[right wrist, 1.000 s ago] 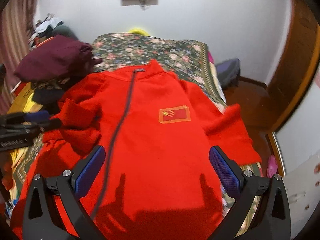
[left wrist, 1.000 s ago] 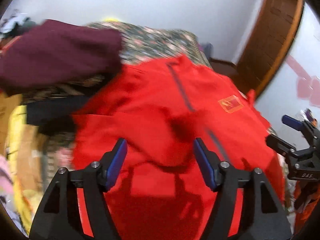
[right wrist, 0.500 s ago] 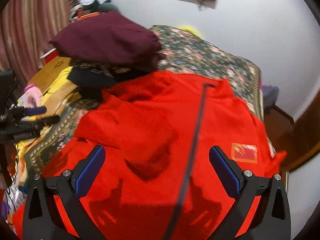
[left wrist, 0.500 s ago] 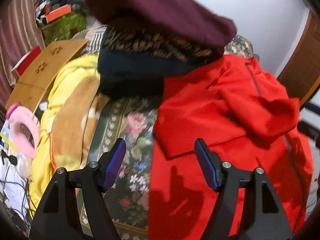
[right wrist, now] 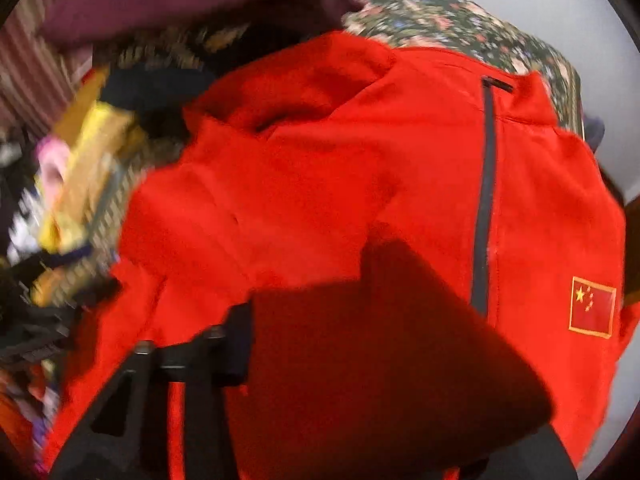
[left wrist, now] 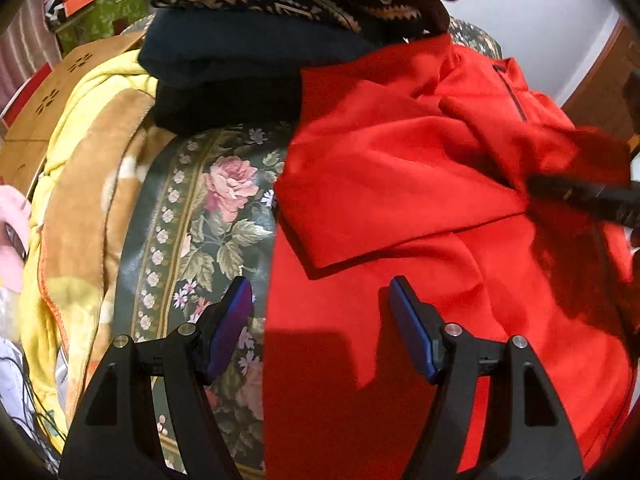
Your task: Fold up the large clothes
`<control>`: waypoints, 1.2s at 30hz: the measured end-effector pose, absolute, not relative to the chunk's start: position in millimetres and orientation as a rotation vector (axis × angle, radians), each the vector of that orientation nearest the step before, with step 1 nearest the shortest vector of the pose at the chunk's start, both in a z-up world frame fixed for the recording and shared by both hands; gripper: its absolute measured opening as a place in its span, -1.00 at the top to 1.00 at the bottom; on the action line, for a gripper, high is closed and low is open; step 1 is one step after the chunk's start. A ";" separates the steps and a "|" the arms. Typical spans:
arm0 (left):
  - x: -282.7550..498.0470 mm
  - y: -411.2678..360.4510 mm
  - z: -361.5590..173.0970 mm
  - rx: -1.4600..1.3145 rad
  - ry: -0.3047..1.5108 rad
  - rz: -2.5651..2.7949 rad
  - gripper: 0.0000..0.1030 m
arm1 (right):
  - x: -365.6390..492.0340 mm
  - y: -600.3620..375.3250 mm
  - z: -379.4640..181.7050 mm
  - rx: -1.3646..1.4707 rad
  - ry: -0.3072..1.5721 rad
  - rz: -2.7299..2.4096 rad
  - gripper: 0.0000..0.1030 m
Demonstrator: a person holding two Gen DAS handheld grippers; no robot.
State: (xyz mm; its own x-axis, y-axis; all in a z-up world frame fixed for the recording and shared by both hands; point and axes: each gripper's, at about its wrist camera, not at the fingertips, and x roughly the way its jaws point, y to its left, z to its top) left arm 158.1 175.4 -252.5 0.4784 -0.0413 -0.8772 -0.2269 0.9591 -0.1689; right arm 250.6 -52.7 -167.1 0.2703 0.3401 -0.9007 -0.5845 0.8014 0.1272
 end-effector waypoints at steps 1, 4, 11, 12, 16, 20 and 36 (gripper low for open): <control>160.8 173.7 -254.8 -0.268 1.076 0.114 -0.36 | 251.2 -57.4 -162.2 -0.218 1.131 0.634 0.56; 169.9 173.6 -260.6 -0.262 1.093 0.127 -0.36 | 253.4 -74.3 -145.5 -0.145 1.082 0.616 0.61; 185.9 180.4 -267.5 -0.264 1.094 0.186 -0.36 | 258.7 -114.9 -124.1 -0.030 1.019 0.535 0.62; 187.5 180.8 -268.7 -0.265 1.096 0.192 -0.36 | 259.1 -121.3 -125.2 -0.028 1.012 0.517 0.62; 190.4 180.0 -267.8 -0.253 1.099 0.211 -0.36 | 260.8 -143.0 -135.5 -0.082 1.018 0.429 0.62; 189.1 171.5 -260.6 -0.212 1.094 0.201 -0.36 | 260.1 -159.9 -140.8 -0.127 1.043 0.374 0.55; 216.0 133.8 -243.1 -0.008 1.024 0.168 -0.36 | 243.2 -65.7 -137.1 -0.389 0.981 0.629 -0.19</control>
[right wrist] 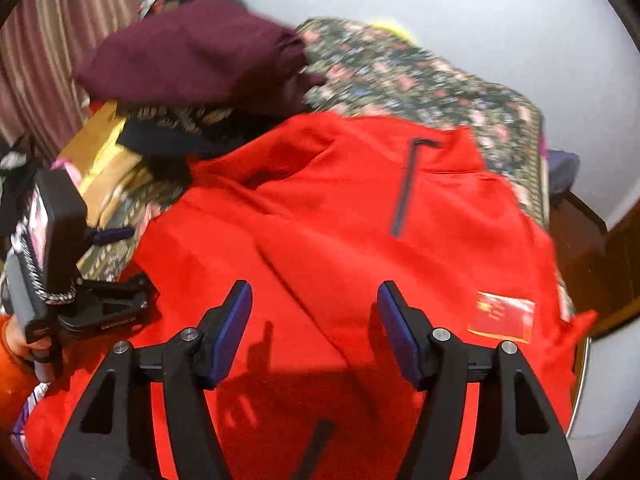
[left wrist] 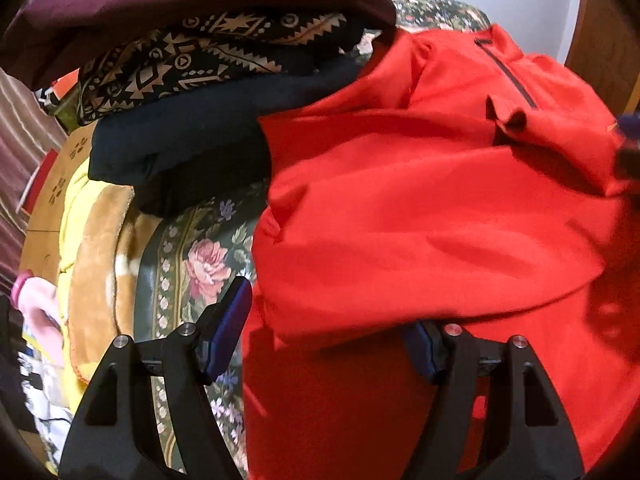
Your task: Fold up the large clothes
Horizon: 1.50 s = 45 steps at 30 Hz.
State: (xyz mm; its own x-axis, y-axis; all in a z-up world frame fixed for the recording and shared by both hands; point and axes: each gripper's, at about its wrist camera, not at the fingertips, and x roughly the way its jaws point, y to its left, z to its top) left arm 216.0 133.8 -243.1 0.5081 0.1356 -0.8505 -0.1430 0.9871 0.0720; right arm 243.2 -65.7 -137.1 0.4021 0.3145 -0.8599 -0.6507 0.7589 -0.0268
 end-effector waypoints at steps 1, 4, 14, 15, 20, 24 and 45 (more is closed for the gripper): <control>216.8 135.7 -242.4 -0.028 1.018 0.161 -0.36 | 247.7 -58.0 -145.4 -0.402 0.999 0.631 -0.19; 220.7 142.5 -241.8 -0.096 1.002 0.127 -0.23 | 261.9 -46.6 -162.8 -0.412 1.036 0.611 -0.18; 218.9 155.4 -241.8 -0.200 0.973 0.095 0.97 | 278.0 -53.1 -163.8 -0.353 1.041 0.583 0.85; 216.5 158.7 -240.0 -0.207 0.966 0.107 0.97 | 275.8 -57.8 -157.5 -0.338 1.022 0.578 0.87; 205.8 173.8 -235.5 -0.225 0.958 0.171 0.99 | 268.3 -88.4 -114.8 -0.265 0.901 0.530 0.91; 199.3 182.8 -239.5 -0.238 0.976 0.203 0.99 | 265.7 -123.1 -84.2 -0.178 0.836 0.489 0.91; 190.2 169.2 -265.2 -0.192 1.083 0.257 0.97 | 218.9 -275.3 -129.9 0.152 1.012 0.307 0.91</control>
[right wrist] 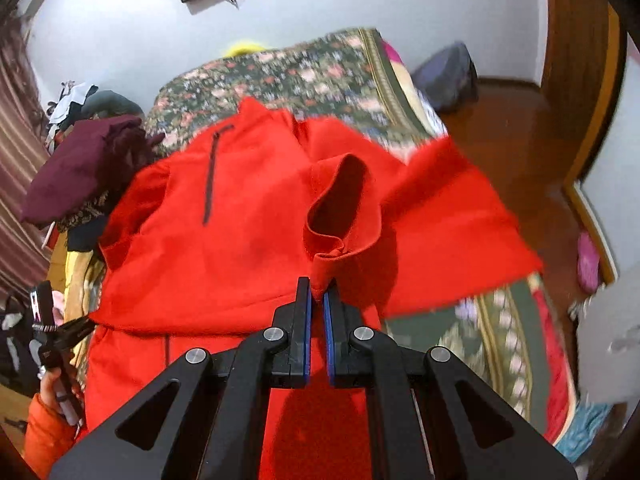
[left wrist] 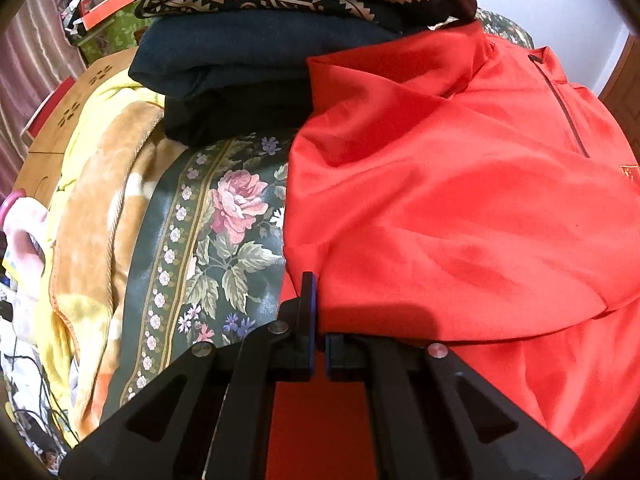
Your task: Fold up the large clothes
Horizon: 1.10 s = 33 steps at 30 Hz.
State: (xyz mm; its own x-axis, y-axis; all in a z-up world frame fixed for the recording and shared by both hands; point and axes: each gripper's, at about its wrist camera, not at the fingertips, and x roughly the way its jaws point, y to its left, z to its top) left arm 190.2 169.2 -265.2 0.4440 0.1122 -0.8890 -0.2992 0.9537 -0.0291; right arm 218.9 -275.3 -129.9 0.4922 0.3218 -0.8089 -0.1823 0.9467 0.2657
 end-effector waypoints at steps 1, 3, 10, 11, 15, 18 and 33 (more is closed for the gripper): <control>189.7 169.3 -264.8 -0.195 1.086 0.256 0.97 | 216.6 -276.6 -132.0 0.161 1.017 0.309 0.91; 188.8 169.7 -263.8 -0.200 1.092 0.255 0.96 | 211.9 -279.6 -135.0 0.177 1.022 0.318 0.91; 178.7 159.5 -256.0 -0.167 1.136 0.245 0.55 | 195.9 -290.8 -134.0 0.182 1.039 0.359 0.86; 175.0 156.4 -253.5 -0.168 1.145 0.243 0.28 | 194.2 -292.6 -134.4 0.179 1.047 0.355 0.83; 160.3 148.4 -234.4 -0.164 1.122 0.226 -0.01 | 187.9 -306.4 -130.7 0.190 1.034 0.321 0.49; 156.4 139.1 -214.1 -0.136 1.095 0.223 -0.03 | 186.3 -322.6 -120.9 0.213 0.984 0.285 0.22; 225.7 91.2 -160.2 -0.165 0.958 0.096 -0.20 | 234.2 -418.0 -151.3 0.529 1.016 0.116 0.13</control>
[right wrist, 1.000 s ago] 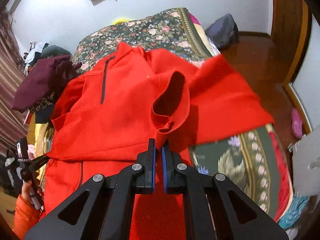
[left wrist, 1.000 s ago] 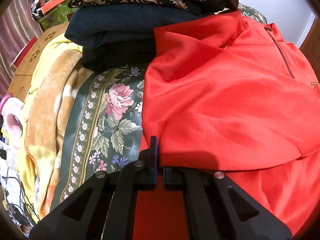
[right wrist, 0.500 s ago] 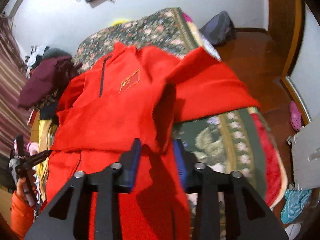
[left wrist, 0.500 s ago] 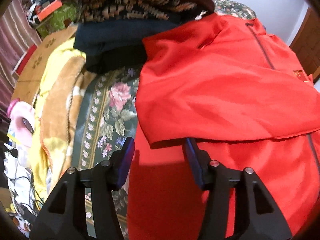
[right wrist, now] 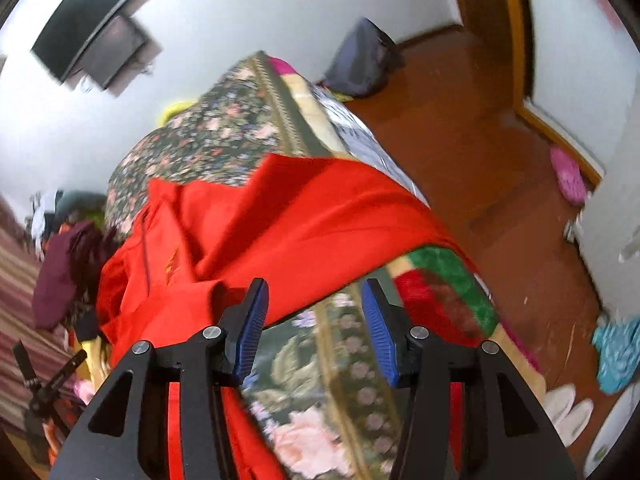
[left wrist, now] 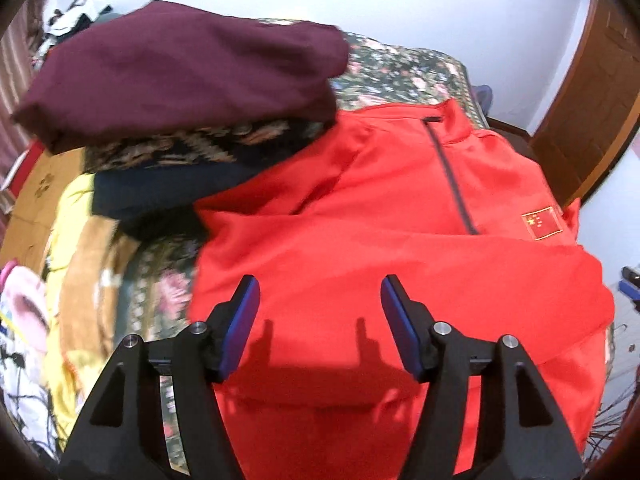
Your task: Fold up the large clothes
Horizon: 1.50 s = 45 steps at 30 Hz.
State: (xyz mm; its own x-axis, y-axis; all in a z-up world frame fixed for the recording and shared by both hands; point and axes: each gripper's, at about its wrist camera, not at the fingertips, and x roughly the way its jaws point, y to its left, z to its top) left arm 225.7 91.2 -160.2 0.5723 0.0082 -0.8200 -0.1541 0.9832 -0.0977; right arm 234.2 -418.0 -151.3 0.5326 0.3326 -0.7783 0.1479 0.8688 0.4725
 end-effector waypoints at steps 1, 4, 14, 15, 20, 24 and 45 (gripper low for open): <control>232.0 86.2 -163.6 -0.169 0.968 0.079 -0.20 | 239.3 -422.8 -159.9 0.559 1.039 0.117 0.13; 246.3 73.4 -176.2 -0.157 1.000 0.056 -0.20 | 250.4 -428.3 -176.5 0.608 1.092 0.115 0.13; 268.1 50.2 -216.4 -0.169 1.085 0.029 -0.20 | 294.1 -451.3 -207.8 0.746 1.148 0.085 0.13; 268.8 49.3 -217.9 -0.171 1.087 0.028 -0.20 | 298.5 -452.6 -210.4 0.750 1.152 0.074 0.13; 271.0 44.1 -222.5 -0.160 1.091 0.031 -0.20 | 318.3 -455.7 -216.0 0.706 1.151 0.015 0.14; 269.5 42.8 -220.3 -0.140 1.080 0.034 -0.20 | 327.6 -453.0 -211.7 0.633 1.124 -0.040 0.50; 237.9 23.2 -162.8 0.033 0.927 0.003 -0.20 | 239.2 -305.8 0.6 0.219 0.652 0.475 0.84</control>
State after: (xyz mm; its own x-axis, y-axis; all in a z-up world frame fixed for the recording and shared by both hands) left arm 237.9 23.2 -162.8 0.6001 0.0164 -0.7998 0.0120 0.9995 0.0295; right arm 239.2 -305.8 0.6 0.6932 0.4887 -0.5297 -0.3539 0.8711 0.3405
